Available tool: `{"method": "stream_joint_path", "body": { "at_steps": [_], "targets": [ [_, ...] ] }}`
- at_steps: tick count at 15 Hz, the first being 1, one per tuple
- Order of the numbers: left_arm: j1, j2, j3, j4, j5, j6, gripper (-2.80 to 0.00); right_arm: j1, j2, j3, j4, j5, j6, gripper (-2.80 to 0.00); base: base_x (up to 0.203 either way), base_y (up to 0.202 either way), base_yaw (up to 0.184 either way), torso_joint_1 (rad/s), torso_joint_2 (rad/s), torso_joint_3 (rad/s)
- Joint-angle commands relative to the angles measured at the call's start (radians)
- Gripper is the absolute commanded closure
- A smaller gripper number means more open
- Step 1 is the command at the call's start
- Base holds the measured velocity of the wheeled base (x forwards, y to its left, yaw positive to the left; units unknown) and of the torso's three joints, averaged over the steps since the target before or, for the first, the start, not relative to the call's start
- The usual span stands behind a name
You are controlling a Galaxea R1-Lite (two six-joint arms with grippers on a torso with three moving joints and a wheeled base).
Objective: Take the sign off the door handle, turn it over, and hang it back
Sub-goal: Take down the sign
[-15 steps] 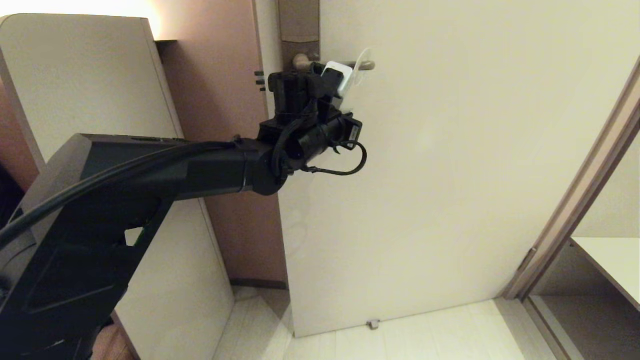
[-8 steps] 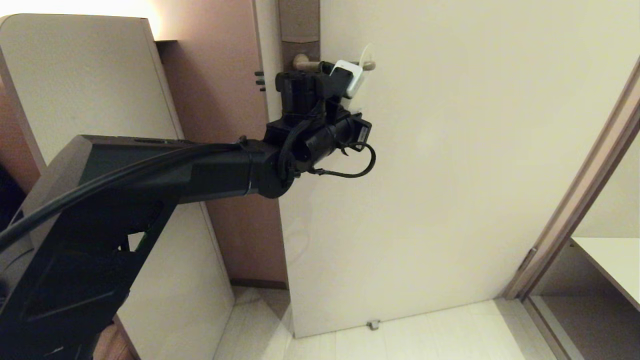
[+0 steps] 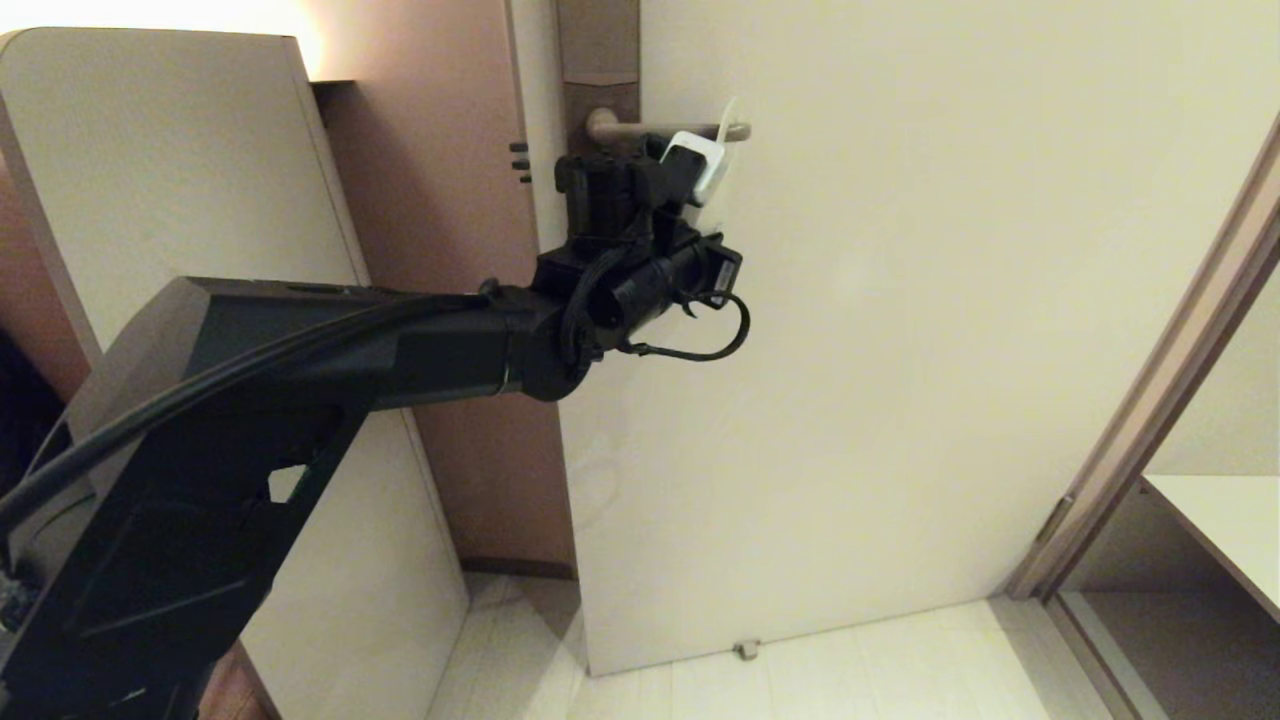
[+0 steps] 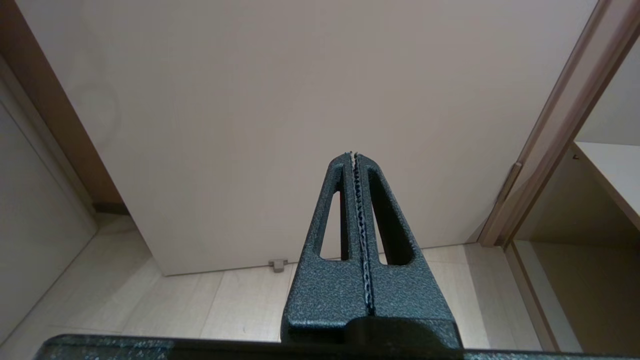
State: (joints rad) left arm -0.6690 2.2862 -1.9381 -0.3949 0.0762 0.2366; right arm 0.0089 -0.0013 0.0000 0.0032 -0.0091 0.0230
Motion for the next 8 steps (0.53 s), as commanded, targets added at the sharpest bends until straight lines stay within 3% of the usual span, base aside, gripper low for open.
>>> {"method": "stream_joint_path", "body": {
  "at_steps": [1, 8],
  "targets": [
    [0.008, 0.007, -0.001, -0.001, -0.001, 0.001, 0.00, 0.000, 0.001, 0.000, 0.000, 0.000, 0.000, 0.00, 0.000, 0.000, 0.000, 0.000, 0.00, 0.000],
    [0.012, -0.004, -0.001, 0.001, -0.004, 0.001, 0.00, 0.000, 0.001, 0.000, 0.000, 0.000, 0.000, 0.00, 0.000, 0.000, 0.000, 0.000, 0.00, 0.000]
  ]
}}
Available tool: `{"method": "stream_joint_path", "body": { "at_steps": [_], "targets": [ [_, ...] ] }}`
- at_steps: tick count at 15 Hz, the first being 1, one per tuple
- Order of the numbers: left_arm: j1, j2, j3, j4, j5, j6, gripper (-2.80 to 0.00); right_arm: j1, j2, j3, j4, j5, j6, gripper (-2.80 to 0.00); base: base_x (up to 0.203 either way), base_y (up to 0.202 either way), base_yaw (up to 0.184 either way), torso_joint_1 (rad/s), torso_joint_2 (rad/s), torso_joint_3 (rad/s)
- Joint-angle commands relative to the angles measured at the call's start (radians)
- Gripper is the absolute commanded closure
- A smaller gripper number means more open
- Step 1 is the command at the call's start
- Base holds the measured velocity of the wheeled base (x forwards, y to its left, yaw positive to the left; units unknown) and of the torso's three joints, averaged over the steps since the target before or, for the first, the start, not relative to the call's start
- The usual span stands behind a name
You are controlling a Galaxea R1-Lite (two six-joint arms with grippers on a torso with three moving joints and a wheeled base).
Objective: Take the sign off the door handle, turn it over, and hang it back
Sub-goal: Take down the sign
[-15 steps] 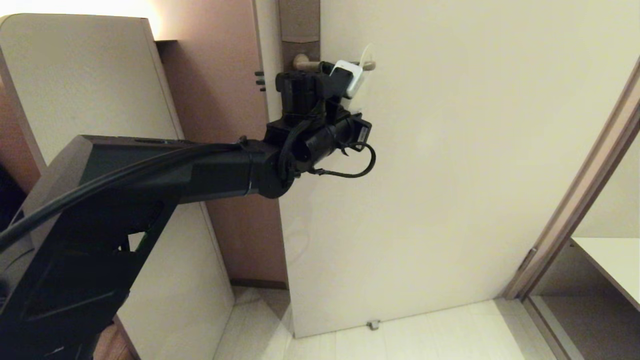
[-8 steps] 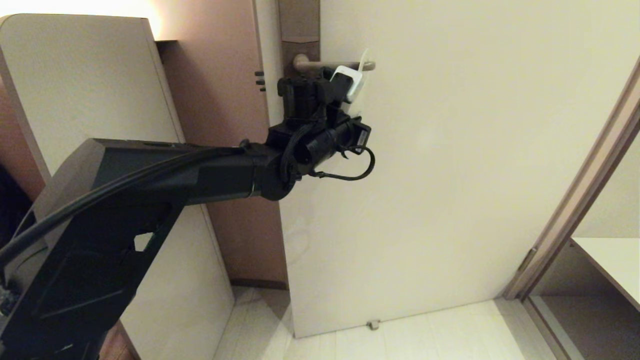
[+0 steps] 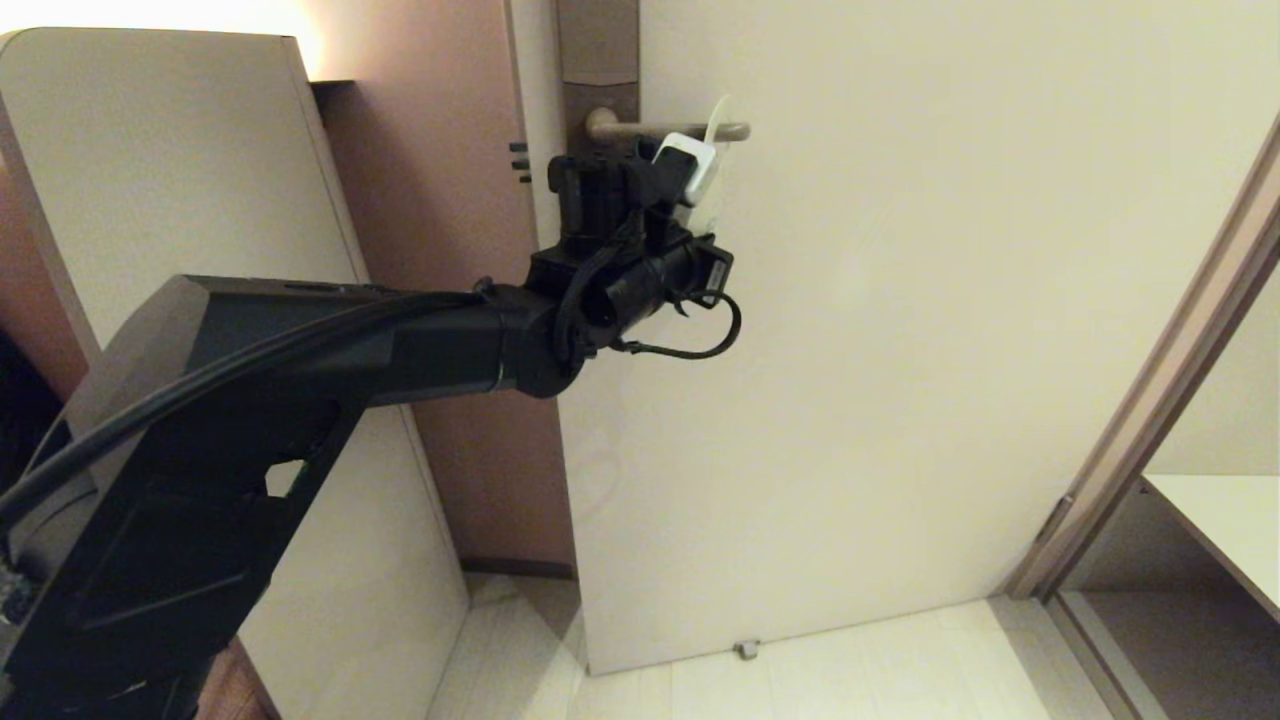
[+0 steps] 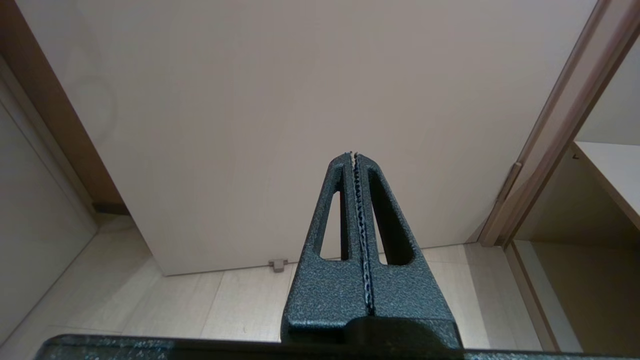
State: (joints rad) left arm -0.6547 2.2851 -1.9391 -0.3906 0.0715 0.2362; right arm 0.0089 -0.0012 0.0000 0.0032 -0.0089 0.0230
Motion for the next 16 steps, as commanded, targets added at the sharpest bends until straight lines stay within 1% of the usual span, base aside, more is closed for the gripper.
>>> {"method": "stream_joint_path", "body": {
  "at_steps": [1, 7, 10, 16],
  "targets": [
    [-0.003, -0.003, 0.000, -0.004, 0.001, 0.002, 0.00, 0.000, 0.001, 0.000, 0.000, 0.000, 0.000, 0.00, 0.000, 0.000, 0.000, 0.000, 0.00, 0.000],
    [-0.016, -0.014, 0.000, -0.004, 0.001, 0.009, 0.00, 0.000, 0.001, 0.000, 0.000, 0.000, 0.000, 0.00, 0.000, 0.000, 0.000, 0.000, 0.00, 0.000],
    [-0.040, -0.018, 0.000, -0.002, 0.001, 0.009, 0.00, 0.000, 0.001, 0.000, 0.000, 0.000, 0.000, 0.00, 0.000, 0.000, 0.000, 0.000, 0.00, 0.000],
    [-0.064, -0.021, 0.000, -0.002, 0.002, 0.011, 0.00, 0.000, 0.001, 0.000, 0.000, 0.000, 0.000, 0.00, 0.000, 0.000, 0.000, 0.000, 0.00, 0.000]
  ]
}}
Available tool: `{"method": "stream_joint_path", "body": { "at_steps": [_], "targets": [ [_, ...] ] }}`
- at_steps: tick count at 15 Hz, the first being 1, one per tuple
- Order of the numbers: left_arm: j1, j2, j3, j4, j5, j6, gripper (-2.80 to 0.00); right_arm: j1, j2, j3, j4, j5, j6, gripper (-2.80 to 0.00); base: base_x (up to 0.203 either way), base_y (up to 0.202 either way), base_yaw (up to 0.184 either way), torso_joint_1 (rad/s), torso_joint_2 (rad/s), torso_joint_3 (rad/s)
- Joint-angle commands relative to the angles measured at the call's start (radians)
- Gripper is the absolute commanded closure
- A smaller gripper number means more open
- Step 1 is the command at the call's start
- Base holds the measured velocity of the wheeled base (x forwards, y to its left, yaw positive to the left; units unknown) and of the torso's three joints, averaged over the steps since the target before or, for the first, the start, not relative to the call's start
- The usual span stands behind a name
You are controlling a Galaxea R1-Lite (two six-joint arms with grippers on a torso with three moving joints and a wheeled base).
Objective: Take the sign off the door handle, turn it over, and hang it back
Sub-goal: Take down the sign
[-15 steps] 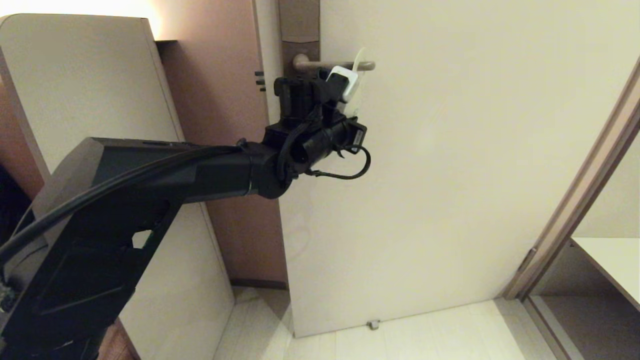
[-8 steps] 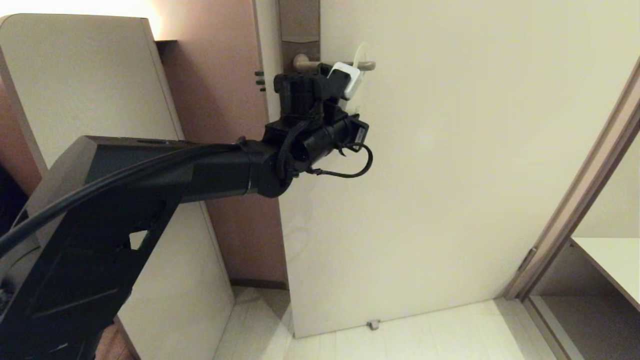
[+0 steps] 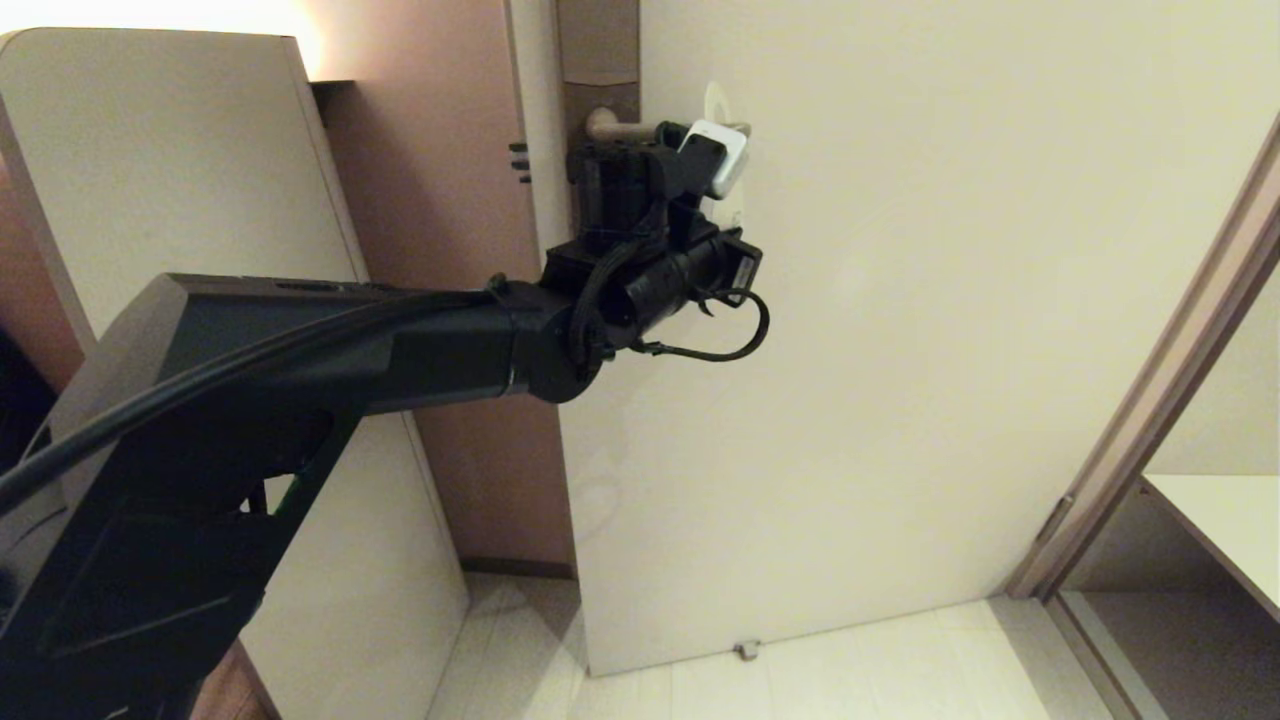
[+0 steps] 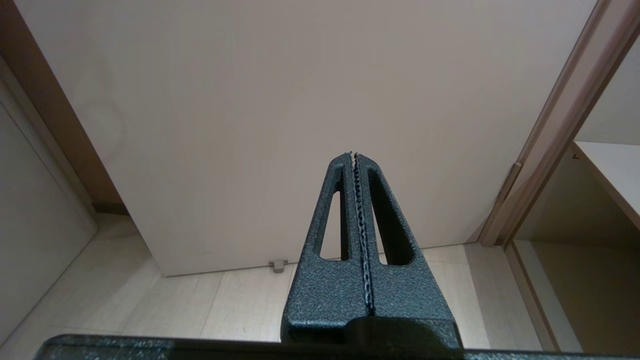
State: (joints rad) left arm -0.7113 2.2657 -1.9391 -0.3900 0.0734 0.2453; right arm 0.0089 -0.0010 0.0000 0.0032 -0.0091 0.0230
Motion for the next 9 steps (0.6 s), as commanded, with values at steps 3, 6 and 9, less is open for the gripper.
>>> {"method": "stream_joint_path", "body": {
  "at_steps": [3, 6, 9],
  "targets": [
    [-0.026, -0.002, 0.000, -0.001, 0.003, 0.000, 0.00, 0.000, 0.001, 0.000, 0.000, 0.000, 0.000, 0.00, 0.000, 0.000, 0.000, 0.000, 0.00, 0.000],
    [-0.043, -0.003, 0.000, -0.001, 0.008, 0.002, 0.00, 0.000, 0.001, 0.000, 0.000, 0.000, 0.000, 0.00, 0.000, 0.000, 0.000, 0.000, 0.00, 0.000],
    [-0.048, -0.009, 0.000, 0.000, 0.010, 0.002, 0.00, 0.000, 0.001, 0.000, 0.000, 0.000, 0.000, 0.00, 0.000, 0.000, 0.000, 0.000, 0.00, 0.000]
  ]
}}
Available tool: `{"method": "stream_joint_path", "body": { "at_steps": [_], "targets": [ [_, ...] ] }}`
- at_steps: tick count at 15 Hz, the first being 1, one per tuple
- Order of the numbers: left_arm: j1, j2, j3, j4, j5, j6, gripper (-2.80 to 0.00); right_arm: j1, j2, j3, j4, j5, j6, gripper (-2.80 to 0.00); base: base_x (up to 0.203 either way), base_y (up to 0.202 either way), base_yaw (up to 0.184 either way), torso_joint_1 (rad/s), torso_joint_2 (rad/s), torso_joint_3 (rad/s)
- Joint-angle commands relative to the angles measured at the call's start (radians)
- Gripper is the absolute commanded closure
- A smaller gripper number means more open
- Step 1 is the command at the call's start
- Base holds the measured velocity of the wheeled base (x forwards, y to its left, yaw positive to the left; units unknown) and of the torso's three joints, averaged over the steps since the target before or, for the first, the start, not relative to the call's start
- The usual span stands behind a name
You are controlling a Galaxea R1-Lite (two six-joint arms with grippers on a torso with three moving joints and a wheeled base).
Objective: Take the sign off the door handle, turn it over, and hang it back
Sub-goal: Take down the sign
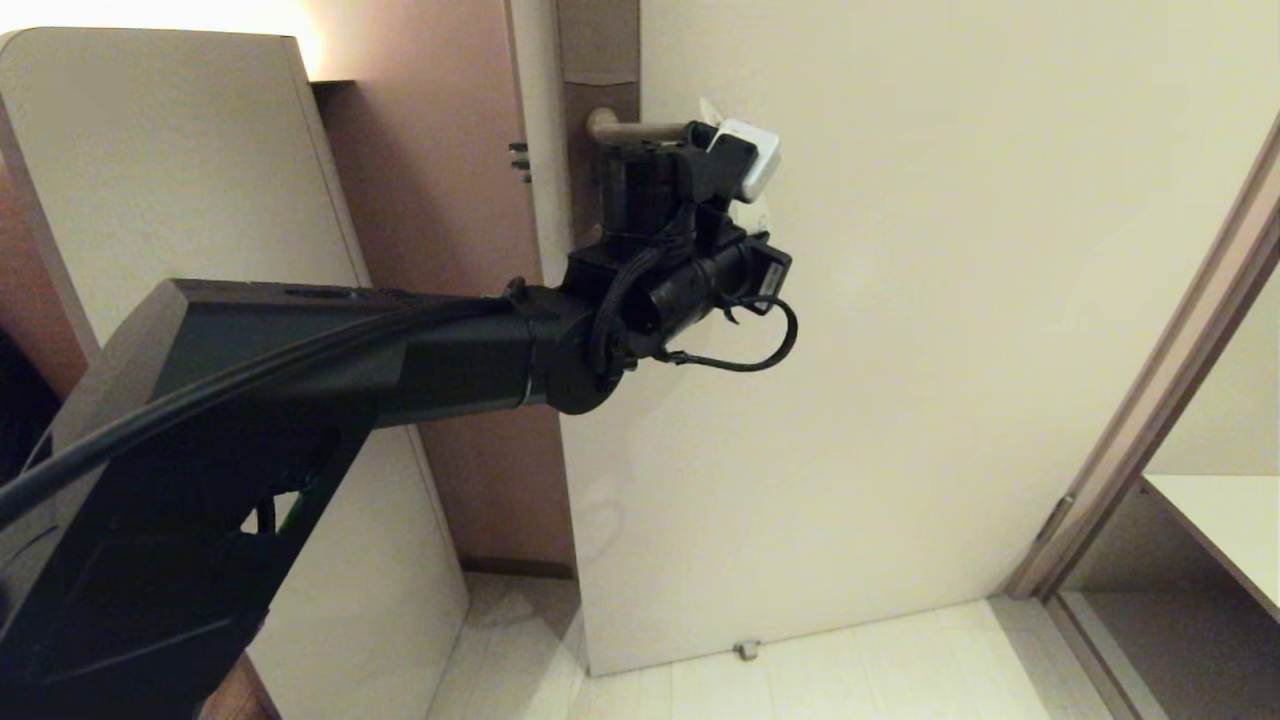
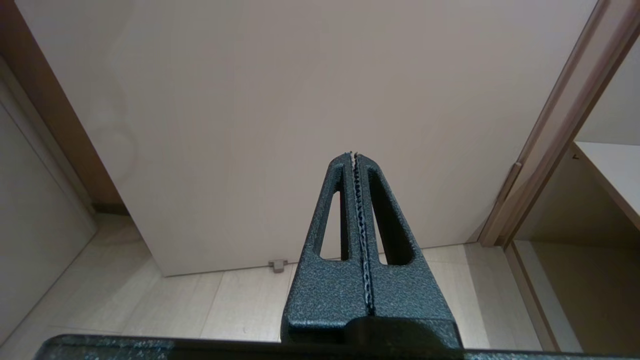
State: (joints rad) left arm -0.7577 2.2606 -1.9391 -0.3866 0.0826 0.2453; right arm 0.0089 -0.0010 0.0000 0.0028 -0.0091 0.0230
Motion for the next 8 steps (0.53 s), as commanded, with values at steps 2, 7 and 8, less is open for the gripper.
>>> {"method": "stream_joint_path", "body": {
  "at_steps": [2, 7, 8],
  "targets": [
    [-0.001, -0.004, 0.000, -0.003, 0.011, 0.001, 0.00, 0.000, 0.001, 0.000, 0.000, 0.000, 0.000, 0.00, 0.000, 0.000, 0.000, 0.000, 0.00, 0.000],
    [0.035, 0.000, 0.000, -0.002, 0.022, 0.002, 0.00, 0.000, 0.001, 0.000, 0.000, 0.000, 0.000, 0.00, 0.000, 0.000, 0.000, 0.000, 0.00, 0.000],
    [0.043, 0.000, 0.000, -0.002, 0.020, 0.001, 0.00, 0.000, 0.001, 0.000, 0.000, 0.000, 0.000, 0.00, 0.000, 0.000, 0.000, 0.000, 0.00, 0.000]
  ]
}}
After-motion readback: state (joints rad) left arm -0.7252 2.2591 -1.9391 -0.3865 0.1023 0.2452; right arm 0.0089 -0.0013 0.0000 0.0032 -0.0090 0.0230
